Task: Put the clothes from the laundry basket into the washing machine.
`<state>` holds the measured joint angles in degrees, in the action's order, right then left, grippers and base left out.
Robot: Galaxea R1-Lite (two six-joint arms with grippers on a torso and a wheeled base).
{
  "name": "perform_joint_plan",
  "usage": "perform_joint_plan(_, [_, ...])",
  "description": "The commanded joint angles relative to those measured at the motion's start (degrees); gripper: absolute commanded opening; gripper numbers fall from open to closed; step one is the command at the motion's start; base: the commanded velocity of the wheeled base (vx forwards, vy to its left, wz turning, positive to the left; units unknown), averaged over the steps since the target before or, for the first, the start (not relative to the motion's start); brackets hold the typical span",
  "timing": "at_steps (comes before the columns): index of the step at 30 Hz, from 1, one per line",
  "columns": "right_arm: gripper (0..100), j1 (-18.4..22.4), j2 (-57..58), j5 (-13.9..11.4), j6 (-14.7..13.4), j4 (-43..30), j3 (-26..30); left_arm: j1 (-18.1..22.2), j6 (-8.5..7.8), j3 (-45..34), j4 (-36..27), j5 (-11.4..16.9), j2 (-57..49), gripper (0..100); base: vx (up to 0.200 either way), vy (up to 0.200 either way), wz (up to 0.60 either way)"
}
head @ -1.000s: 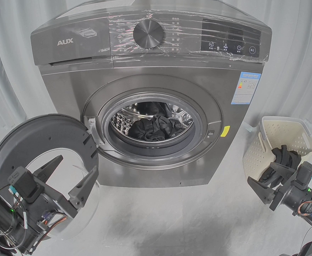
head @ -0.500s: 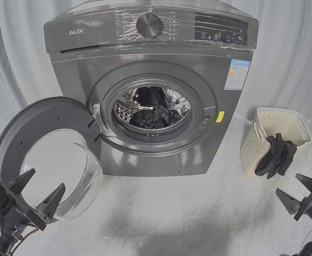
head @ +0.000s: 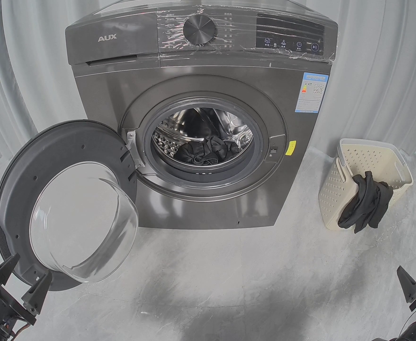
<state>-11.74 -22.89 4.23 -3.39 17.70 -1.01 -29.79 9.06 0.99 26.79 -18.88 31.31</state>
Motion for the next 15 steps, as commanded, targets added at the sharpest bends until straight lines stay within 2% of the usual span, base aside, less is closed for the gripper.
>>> perform_joint_plan(1, [100, 6.9, 14.0, -3.7, 1.4, -6.6, 1.0, 6.2, 1.93, -1.0, -7.2, 3.9, -14.5, 100, 0.0, 0.0, 0.0])
perform_joint_plan(2, [100, 8.9, 17.5, -5.5, 1.4, -10.1, 1.0, 9.0, 2.02, -1.0, -8.5, 6.2, -17.2, 100, 0.0, 0.0, 0.0])
perform_joint_plan(5, [100, 10.9, 21.7, -7.7, 1.5, -14.9, 0.7, 13.1, 1.58, -1.0, -10.8, 10.1, -20.1, 100, 0.0, 0.0, 0.0])
perform_joint_plan(9, [100, 11.7, 22.9, -8.3, 1.4, -16.4, 0.4, 17.1, 1.4, -1.0, -16.2, 14.8, -26.1, 100, 0.0, 0.0, 0.0])
perform_joint_plan(13, [100, 11.7, 22.9, -6.4, 2.2, -16.1, 0.6, 17.4, 1.14, -1.0, -21.2, 13.7, -26.4, 100, 0.0, 0.0, 0.0])
perform_joint_plan(15, [100, 11.7, 22.9, -2.9, 4.4, -16.9, 1.0, 18.0, 0.79, -1.0, -21.6, 12.8, -26.4, 100, 0.0, 0.0, 0.0])
